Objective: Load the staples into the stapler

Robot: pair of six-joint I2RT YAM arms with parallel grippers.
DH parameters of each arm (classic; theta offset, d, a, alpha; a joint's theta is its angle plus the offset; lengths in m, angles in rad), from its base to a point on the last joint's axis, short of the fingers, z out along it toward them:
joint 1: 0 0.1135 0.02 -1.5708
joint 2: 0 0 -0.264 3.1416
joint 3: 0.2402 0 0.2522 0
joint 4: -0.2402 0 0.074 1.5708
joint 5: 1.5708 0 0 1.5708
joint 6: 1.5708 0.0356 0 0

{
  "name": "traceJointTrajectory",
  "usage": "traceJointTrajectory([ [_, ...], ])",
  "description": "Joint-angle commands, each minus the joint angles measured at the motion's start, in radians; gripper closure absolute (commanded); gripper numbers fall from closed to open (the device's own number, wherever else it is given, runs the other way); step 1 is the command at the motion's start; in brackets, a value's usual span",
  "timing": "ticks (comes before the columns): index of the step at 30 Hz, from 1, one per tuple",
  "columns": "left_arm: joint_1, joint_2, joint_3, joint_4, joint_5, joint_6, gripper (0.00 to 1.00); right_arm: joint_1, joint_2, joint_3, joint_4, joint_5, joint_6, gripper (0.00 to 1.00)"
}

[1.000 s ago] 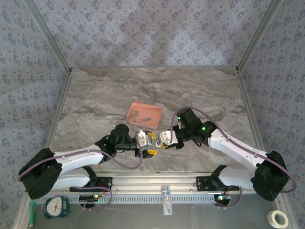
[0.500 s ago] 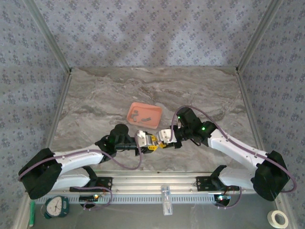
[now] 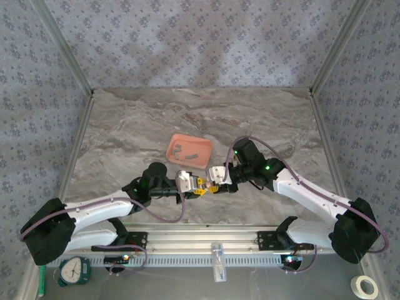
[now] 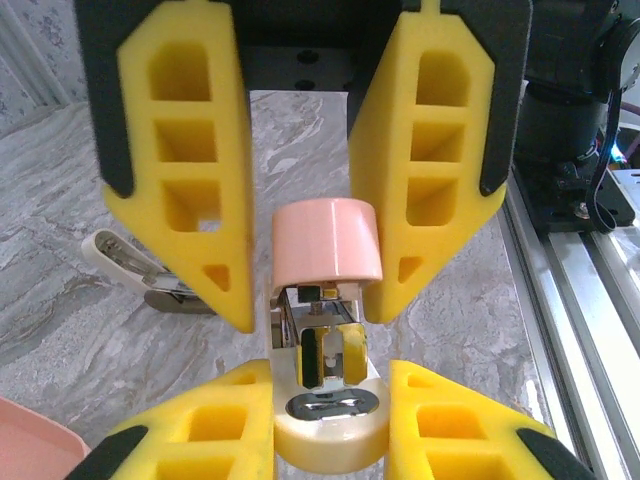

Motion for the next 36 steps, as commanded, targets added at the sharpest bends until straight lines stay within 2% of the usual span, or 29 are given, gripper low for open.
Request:
traceJointTrajectory([
  [1,-0.006,-0.023,0.034,-0.017,0.001,0.021,1.00,-0.005,-0.013,0.019,0.022,-0.037,0.044,0.61],
  [6,-0.006,-0.027,0.044,-0.053,-0.014,0.033,1.00,-0.005,-0.014,0.021,0.021,-0.056,0.062,0.60],
  [13,-0.006,-0.031,0.043,-0.057,-0.022,0.033,1.00,-0.024,-0.021,0.024,-0.020,-0.087,0.068,0.78],
  [25,0.009,-0.050,-0.016,-0.012,-0.058,0.004,1.00,-0.168,-0.131,-0.042,0.065,-0.225,0.169,0.89],
  [36,0.015,0.033,-0.025,0.047,-0.069,-0.029,0.83,-0.175,-0.180,-0.038,0.133,-0.295,0.232,0.96],
])
